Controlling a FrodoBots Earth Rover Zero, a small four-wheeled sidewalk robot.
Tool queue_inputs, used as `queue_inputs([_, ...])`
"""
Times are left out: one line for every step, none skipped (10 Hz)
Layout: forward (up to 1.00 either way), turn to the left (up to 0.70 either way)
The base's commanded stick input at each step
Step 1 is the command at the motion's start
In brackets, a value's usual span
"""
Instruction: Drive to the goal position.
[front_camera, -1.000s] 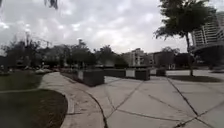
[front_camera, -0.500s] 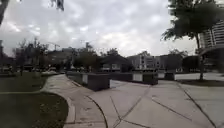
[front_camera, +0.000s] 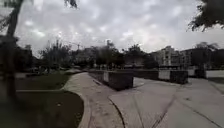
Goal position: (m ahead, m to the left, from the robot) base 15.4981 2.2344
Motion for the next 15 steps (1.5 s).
queue_inputs([1.0,0.16])
queue_inputs([1.0,0.08])
queue_inputs([1.0,0.01])
queue_inputs([1.0,0.01])
queue_inputs([1.0,0.01])
queue_inputs([1.0,0.01])
queue_inputs([1.0,0.01])
queue_inputs([1.0,0.01])
queue_inputs([1.0,0.01])
queue_inputs([1.0,0.01])
queue_inputs([1.0,0.01])
queue_inputs([1.0,0.01])
queue_inputs([1.0,0.01])
queue_inputs([1.0,0.01])
queue_inputs([1.0,0.01])
